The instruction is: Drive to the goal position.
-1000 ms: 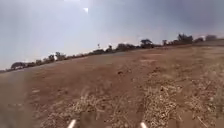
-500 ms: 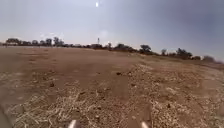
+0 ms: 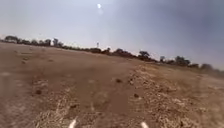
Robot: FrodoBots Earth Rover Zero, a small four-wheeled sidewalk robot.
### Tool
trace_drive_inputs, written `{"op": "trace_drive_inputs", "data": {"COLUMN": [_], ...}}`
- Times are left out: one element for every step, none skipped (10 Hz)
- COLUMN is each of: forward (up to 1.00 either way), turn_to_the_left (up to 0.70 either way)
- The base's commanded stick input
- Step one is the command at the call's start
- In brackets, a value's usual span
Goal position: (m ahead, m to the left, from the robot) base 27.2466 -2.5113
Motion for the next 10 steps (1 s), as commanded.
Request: {"op": "trace_drive_inputs", "data": {"forward": [0.7, 0.7, 0.7, 0.7, 0.7, 0.7, 0.7, 0.7, 0.7, 0.7], "turn_to_the_left": [0.0, 0.0, 0.35, 0.35, 0.35, 0.3, 0.0, 0.0, 0.0, 0.0]}}
